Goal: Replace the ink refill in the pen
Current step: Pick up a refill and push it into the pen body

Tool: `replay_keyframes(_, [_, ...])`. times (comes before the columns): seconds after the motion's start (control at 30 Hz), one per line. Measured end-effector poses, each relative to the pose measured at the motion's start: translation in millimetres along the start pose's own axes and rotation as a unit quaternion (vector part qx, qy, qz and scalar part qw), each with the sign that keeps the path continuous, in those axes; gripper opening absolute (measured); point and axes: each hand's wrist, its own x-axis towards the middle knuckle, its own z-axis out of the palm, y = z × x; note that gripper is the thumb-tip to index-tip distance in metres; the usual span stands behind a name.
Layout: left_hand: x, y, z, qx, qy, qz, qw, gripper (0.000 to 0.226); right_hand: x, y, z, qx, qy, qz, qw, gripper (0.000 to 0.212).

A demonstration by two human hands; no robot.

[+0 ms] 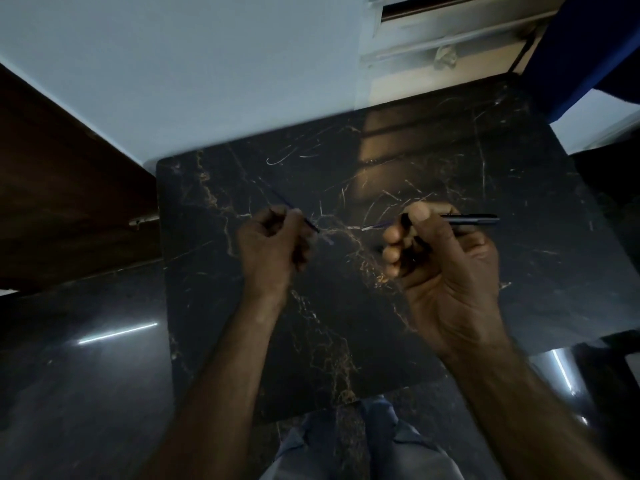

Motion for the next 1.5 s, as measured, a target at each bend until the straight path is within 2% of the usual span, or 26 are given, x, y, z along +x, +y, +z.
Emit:
replay_keyframes(0.1, [-26.3,41.7,7.2,-0.145,-0.005,0.040,0.989,0.033,-1.1,0.0,5.6,-0.005,0.014,0.016,1.000,0.008])
replay_keyframes(0.23, [-39.3,62.6,10.5,-0.195,-0.023,0.089,0.976,0.026,-2.4,2.9,17.5,0.008,0.007,0.011,1.000,0.006])
replay_keyframes(0.4, [-46.3,67.0,17.1,-0.179,-0.014,0.110,0.978,0.014,-0.1,3.6,22.9,0.029,-0.013,0.001,0.999,0.018])
replay_keyframes(0.57, [-50.5,67.8,19.9,-0.176,-0.020,0.120,0.977,0.011,0.8,3.4,19.9,0.037,-0.010,-0.005,0.999,0.017])
replay_keyframes(0.83, [-64.3,68.2,22.2,-0.026,-0.079,0.188,0.979,0.003,-0.5,5.7,22.8,0.056,-0.016,-0.010,0.998,0.009])
replay_keyframes(1.03, [-56.6,62.0,14.1,-0.041,-0.081,0.183,0.979,0.047,3.0,6.4,21.8,0.054,-0.007,0.010,0.998,0.007])
replay_keyframes(1.2, [-56.5,62.8,16.9,-0.034,-0.151,0.171,0.973,0.043,4.0,16.8,33.0,0.073,-0.029,0.018,0.997,0.009])
replay_keyframes(1.3, [-54.5,62.2,16.1,-0.029,-0.150,0.181,0.972,0.045,6.9,22.6,38.6,0.089,-0.025,0.028,0.995,0.017])
replay_keyframes(1.4, [-50.7,57.6,11.7,0.005,-0.147,0.189,0.971,0.044,9.8,28.7,40.9,0.103,-0.015,0.041,0.994,0.013])
replay_keyframes(1.5, [-49.6,54.5,0.9,0.018,-0.182,0.161,0.970,0.042,10.9,33.6,45.5,0.107,-0.024,0.054,0.992,0.011])
